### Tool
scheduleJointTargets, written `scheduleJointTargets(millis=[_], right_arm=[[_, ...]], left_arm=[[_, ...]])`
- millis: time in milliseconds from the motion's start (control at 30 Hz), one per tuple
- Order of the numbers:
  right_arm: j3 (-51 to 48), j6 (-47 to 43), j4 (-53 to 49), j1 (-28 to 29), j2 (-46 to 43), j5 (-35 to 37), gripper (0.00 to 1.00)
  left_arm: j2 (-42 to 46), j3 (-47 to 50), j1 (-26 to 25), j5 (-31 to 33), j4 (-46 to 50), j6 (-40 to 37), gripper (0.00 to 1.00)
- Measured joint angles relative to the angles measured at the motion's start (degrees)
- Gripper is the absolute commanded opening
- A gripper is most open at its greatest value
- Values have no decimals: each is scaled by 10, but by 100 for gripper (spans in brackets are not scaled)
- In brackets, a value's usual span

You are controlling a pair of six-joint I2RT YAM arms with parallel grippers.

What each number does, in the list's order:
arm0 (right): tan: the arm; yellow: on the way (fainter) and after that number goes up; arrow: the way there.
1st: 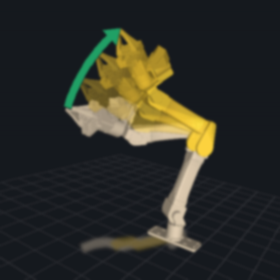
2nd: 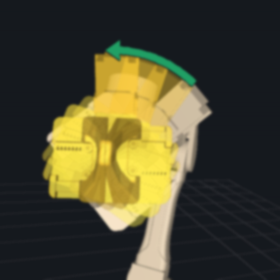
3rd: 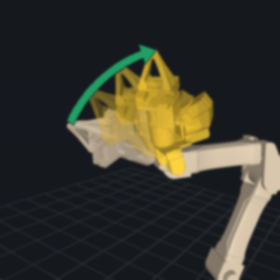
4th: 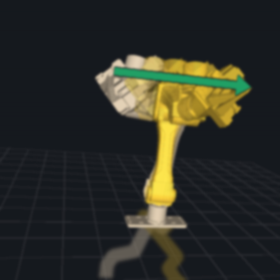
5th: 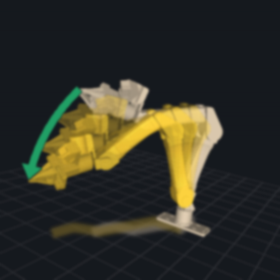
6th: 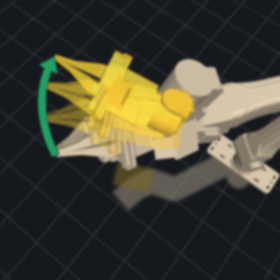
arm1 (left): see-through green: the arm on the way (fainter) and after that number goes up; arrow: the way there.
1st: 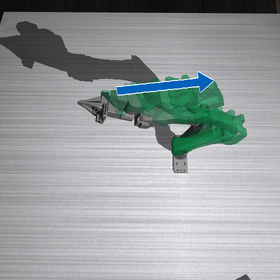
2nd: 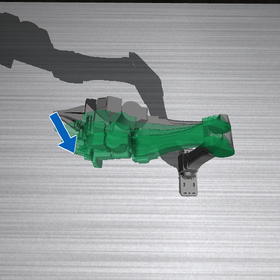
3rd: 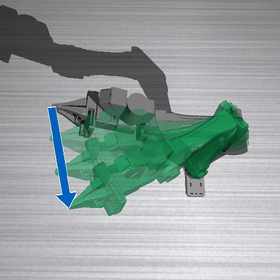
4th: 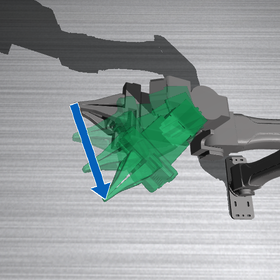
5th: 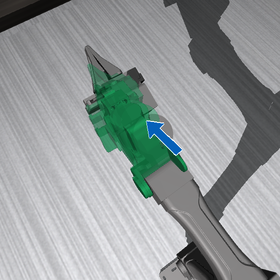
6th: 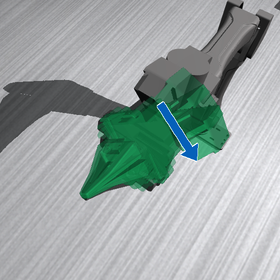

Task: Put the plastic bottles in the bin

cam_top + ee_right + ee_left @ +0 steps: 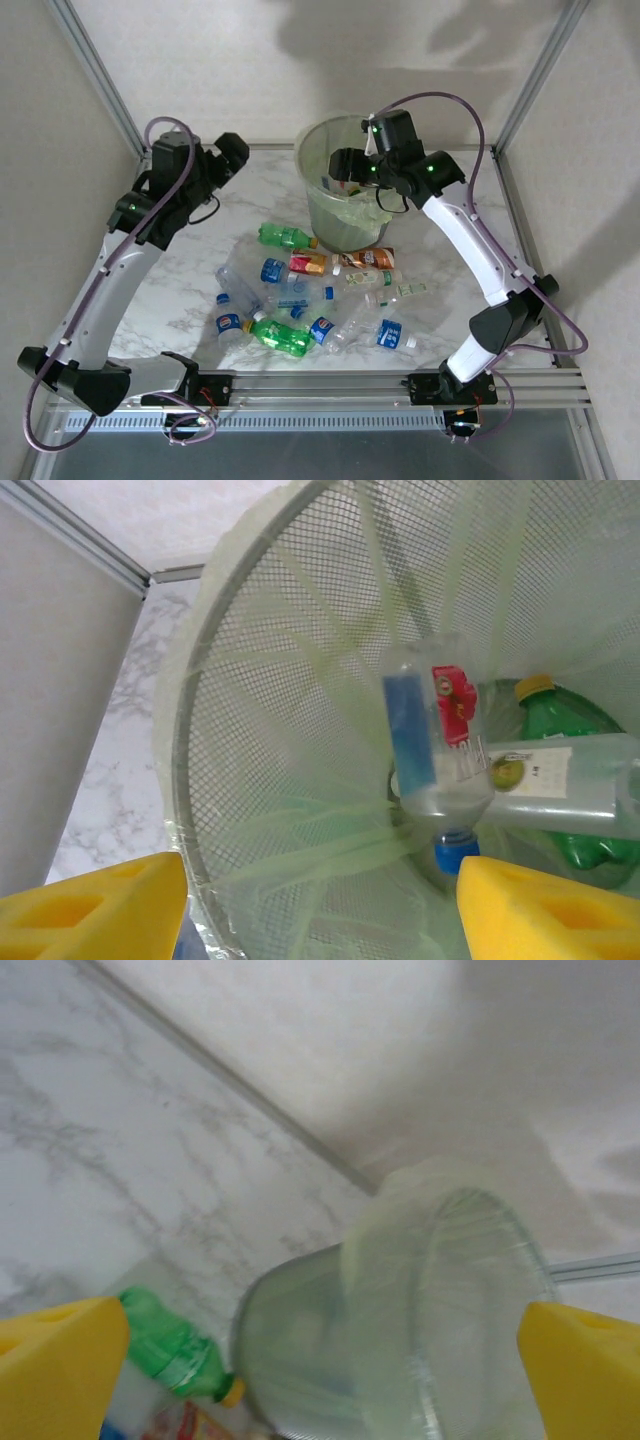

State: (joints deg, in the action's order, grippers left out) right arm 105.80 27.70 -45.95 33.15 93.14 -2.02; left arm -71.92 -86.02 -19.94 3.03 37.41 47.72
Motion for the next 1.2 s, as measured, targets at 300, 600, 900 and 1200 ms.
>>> scheduleJointTargets(millis=[300, 600, 900, 1200], right_arm=[[-24, -1, 37, 2, -41, -13, 70], [-80, -14, 117, 74, -124, -48, 69], [-108, -15, 136, 103, -104, -51, 69], [-114, -12, 141, 104, -101, -44, 70]], left_arm=[[53, 114, 0, 16, 44, 4, 89], [94, 273, -24, 10, 89, 51, 78], [115, 341, -55, 15, 171, 107, 73], [112, 399, -71, 20, 164, 125, 79]])
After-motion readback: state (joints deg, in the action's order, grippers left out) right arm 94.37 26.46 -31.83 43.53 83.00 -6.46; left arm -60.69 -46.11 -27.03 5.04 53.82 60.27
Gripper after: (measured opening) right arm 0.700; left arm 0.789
